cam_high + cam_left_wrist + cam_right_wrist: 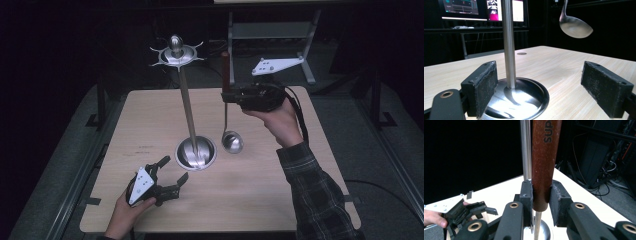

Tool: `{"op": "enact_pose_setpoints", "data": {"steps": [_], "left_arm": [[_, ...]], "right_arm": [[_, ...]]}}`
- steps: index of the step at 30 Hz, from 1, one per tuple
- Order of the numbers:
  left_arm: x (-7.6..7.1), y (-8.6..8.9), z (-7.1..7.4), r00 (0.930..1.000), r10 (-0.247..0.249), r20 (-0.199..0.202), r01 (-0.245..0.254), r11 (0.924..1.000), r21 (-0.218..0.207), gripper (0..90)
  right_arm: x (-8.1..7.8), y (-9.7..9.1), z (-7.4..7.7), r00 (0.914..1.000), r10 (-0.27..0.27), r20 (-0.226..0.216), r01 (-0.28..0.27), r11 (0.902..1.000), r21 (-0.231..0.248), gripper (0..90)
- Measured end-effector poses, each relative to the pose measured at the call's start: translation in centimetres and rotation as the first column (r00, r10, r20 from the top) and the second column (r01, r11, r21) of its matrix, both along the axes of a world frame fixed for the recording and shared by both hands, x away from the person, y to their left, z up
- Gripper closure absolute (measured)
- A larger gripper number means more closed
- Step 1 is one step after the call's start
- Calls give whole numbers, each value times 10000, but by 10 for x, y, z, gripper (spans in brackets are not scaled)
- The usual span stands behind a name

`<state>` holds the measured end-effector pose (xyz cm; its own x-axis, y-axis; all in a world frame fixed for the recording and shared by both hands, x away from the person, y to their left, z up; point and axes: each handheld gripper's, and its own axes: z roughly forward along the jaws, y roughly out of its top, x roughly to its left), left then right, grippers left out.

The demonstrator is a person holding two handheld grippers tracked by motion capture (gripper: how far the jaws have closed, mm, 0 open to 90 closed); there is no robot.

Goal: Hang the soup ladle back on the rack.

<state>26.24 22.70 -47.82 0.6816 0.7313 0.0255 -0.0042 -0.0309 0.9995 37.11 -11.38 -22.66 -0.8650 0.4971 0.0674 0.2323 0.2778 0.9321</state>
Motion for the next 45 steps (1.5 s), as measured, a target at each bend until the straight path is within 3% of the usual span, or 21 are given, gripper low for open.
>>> {"op": "enact_pose_setpoints", "data": {"steps": [18, 30, 35, 38, 43, 45], "left_arm": [[0, -1, 0, 10000, -25, 41, 25, 10000, -25, 134], [0, -1, 0, 10000, -27, -41, 26, 9999, -110, 134], [0, 0, 0, 10000, -39, 14, 39, 10000, 40, 134], [0, 0, 0, 10000, -47, 13, 47, 10000, 39, 134], [0, 0, 0, 10000, -51, 25, 51, 10000, 54, 134], [0, 0, 0, 10000, -46, 14, 46, 10000, 47, 134]], "right_arm": [[10, 26, 9, 9990, 451, 36, -450, 9987, -229, 734], [18, 39, 6, 9987, 516, -50, -517, 9979, -390, 734], [21, 49, 2, 9982, 587, -152, -594, 9970, -497, 733], [23, 52, 0, 9980, 631, -100, -635, 9973, -366, 730], [22, 52, 0, 9984, 572, -18, -572, 9975, -415, 717], [22, 51, 0, 9981, 614, -82, -617, 9974, -360, 670]]}}
